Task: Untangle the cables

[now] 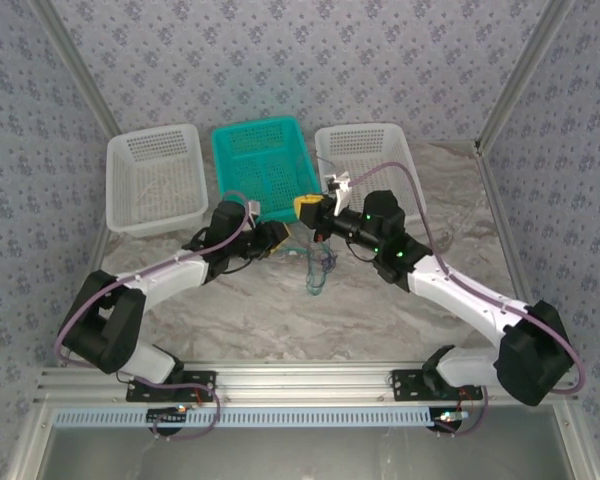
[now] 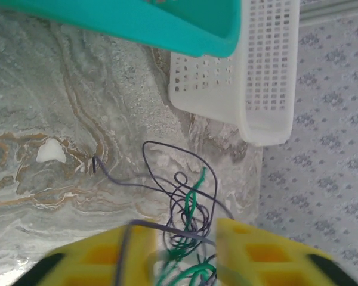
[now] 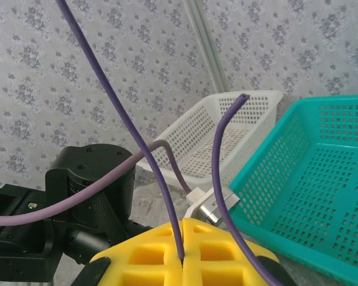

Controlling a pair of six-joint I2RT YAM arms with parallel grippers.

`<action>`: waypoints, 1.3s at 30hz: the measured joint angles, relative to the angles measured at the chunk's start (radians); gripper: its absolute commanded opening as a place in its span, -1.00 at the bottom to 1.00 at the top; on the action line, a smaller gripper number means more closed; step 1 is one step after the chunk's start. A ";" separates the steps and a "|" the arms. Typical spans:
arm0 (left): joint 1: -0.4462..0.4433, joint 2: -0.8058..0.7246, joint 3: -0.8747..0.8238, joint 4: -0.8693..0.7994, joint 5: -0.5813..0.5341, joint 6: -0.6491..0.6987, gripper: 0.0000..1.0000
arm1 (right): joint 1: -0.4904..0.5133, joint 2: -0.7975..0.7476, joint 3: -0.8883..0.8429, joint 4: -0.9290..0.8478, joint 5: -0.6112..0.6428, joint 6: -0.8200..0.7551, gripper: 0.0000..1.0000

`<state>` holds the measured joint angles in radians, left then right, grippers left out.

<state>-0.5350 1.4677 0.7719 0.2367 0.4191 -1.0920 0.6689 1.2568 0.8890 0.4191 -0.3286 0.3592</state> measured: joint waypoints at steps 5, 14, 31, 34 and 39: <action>0.003 -0.022 0.031 -0.072 -0.017 0.056 -1.00 | -0.054 -0.062 -0.004 -0.042 0.037 0.001 -1.00; 0.078 -0.096 0.032 -0.208 -0.019 0.165 -1.00 | -0.223 -0.192 -0.058 -0.197 0.098 0.034 -1.00; 0.170 -0.216 0.014 -0.345 0.012 0.267 -1.00 | -0.700 -0.451 -0.093 -0.589 0.168 0.129 -1.00; 0.179 -0.233 0.008 -0.362 0.027 0.291 -1.00 | -0.758 -0.469 -0.089 -0.642 0.172 0.132 -1.00; 0.231 -0.280 -0.016 -0.412 0.047 0.331 -1.00 | -0.870 -0.491 -0.080 -0.706 0.179 0.159 -1.00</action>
<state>-0.3038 1.1877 0.7559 -0.1749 0.4660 -0.7609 -0.2012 0.7662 0.8085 -0.2867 -0.1497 0.5186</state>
